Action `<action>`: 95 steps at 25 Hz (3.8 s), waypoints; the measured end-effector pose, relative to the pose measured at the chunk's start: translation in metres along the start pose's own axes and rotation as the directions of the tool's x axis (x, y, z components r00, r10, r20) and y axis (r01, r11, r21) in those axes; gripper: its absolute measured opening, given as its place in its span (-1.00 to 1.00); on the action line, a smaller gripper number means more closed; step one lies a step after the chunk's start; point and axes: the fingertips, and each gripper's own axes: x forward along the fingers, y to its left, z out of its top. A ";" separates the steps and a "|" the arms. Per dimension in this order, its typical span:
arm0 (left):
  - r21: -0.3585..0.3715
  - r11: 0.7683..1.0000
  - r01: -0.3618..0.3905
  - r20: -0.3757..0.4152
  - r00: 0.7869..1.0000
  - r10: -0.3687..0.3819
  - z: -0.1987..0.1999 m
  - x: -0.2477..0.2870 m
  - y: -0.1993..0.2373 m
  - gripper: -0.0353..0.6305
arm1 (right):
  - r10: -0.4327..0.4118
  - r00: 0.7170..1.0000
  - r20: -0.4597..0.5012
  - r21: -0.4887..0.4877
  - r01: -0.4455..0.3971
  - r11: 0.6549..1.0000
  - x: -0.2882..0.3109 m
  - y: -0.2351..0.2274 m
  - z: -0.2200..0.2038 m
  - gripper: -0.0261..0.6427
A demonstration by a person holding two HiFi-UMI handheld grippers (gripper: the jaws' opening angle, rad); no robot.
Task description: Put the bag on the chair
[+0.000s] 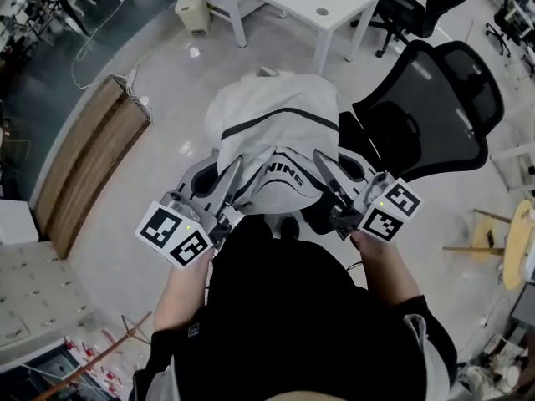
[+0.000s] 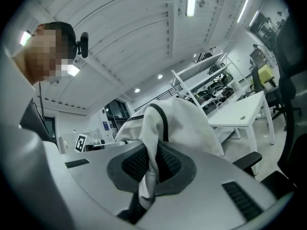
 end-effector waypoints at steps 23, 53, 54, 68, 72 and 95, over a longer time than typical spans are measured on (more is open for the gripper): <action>-0.168 0.637 0.752 -0.322 0.569 -0.757 -0.019 0.241 0.015 -0.83 | -0.752 0.605 0.261 0.254 0.709 0.658 -0.066 -0.132 0.035 -0.83; -0.207 0.740 0.640 -0.355 0.656 -0.667 -0.096 0.459 -0.026 -0.82 | -0.804 0.551 0.224 0.220 0.775 0.593 -0.174 -0.329 0.081 -0.83; -0.209 0.740 0.640 -0.360 0.653 -0.667 -0.104 0.467 -0.022 -0.82 | -0.811 0.543 0.219 0.234 0.777 0.584 -0.175 -0.344 0.077 -0.83; -0.314 0.828 0.465 -0.585 0.592 -0.554 -0.277 0.484 0.009 -0.72 | -0.871 0.488 -0.057 0.442 0.795 0.416 -0.212 -0.476 -0.056 -0.81; -0.338 0.816 0.469 -0.586 0.574 -0.572 -0.284 0.486 0.006 -0.66 | -0.891 0.450 -0.059 0.473 0.799 0.372 -0.226 -0.480 -0.058 -0.74; -0.392 0.770 0.504 -0.712 0.365 -0.601 -0.326 0.356 -0.029 -0.44 | -0.969 0.217 0.119 0.748 0.622 0.231 -0.322 -0.303 -0.109 -0.54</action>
